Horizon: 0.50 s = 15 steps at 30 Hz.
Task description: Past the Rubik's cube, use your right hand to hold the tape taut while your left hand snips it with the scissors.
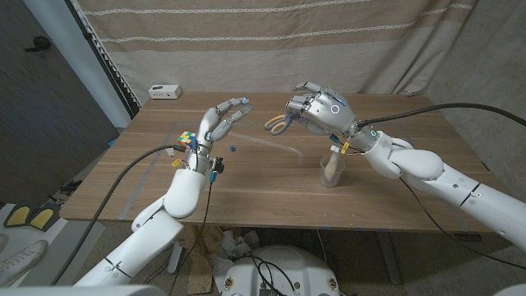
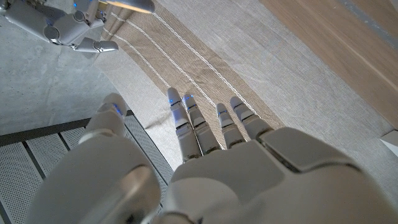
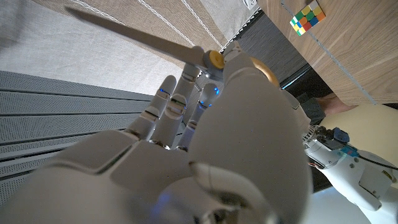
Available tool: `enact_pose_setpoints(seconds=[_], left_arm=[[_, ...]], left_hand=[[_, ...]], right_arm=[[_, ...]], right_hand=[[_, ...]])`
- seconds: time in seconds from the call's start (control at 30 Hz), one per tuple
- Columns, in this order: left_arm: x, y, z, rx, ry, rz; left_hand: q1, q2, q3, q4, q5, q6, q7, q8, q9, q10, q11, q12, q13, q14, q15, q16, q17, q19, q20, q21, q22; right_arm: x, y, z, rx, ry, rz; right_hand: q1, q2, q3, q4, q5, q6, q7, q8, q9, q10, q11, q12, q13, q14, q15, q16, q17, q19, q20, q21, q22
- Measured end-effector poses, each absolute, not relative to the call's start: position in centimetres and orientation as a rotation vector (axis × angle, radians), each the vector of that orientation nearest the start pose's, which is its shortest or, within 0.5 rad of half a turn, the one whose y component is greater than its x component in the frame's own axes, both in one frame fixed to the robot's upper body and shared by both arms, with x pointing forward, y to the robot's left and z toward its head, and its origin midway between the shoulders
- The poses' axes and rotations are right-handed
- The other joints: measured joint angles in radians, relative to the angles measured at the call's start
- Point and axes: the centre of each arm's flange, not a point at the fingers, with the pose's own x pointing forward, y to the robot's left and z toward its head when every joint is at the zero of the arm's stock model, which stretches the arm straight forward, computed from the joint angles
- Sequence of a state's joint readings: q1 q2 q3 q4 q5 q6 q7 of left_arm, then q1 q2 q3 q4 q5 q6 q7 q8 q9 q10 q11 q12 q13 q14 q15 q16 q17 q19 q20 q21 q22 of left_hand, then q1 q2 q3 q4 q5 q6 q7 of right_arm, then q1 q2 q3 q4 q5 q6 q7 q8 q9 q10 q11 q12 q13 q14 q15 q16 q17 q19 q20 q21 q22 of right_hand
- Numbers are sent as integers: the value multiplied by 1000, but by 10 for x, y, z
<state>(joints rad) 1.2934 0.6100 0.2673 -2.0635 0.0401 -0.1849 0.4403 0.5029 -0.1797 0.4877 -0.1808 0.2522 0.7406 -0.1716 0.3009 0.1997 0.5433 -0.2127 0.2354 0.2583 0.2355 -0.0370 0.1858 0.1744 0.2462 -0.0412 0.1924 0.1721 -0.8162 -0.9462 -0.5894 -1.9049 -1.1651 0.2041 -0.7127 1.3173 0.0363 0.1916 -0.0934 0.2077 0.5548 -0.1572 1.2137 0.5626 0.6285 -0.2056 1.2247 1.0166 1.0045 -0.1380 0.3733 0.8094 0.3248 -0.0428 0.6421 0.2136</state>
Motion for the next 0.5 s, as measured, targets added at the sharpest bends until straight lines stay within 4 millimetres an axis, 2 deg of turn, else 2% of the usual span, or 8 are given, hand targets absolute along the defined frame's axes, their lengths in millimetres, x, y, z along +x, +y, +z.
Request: enact_pose_setpoints(seconds=[0.13,0.23,0.5], left_arm=[[468,214,-17,406,-943,31],[466,213,-17,410,-937,33],[463,212,-18,438,-916,32]], left_hand=[[20,0,-3,3,0,37,14,7,-4,-10,0,0,0,-11,-1,0,0,0,0,0,3],[32,1,-7,1,0,25,35,2,-5,-26,1,-8,0,-25,0,0,0,0,0,0,3],[58,3,-13,4,0,22,59,-6,-2,-71,11,-21,4,-57,-4,-5,0,-18,0,-4,3]], right_arm=[[474,-167,38,-1682,-1739,-229],[473,-167,39,-1686,-1745,-231],[472,-166,40,-1689,-1762,-234]], right_hand=[[0,0,0,0,3,0,0,5,0,-6,6,0,-3,0,0,-2,4,-2,-2,3,0],[0,0,0,0,4,0,0,5,-1,-6,6,0,-3,0,0,-8,4,-9,2,9,0],[0,0,0,0,4,-2,2,11,-4,-5,6,0,-3,2,-1,-10,8,-9,2,16,0]])
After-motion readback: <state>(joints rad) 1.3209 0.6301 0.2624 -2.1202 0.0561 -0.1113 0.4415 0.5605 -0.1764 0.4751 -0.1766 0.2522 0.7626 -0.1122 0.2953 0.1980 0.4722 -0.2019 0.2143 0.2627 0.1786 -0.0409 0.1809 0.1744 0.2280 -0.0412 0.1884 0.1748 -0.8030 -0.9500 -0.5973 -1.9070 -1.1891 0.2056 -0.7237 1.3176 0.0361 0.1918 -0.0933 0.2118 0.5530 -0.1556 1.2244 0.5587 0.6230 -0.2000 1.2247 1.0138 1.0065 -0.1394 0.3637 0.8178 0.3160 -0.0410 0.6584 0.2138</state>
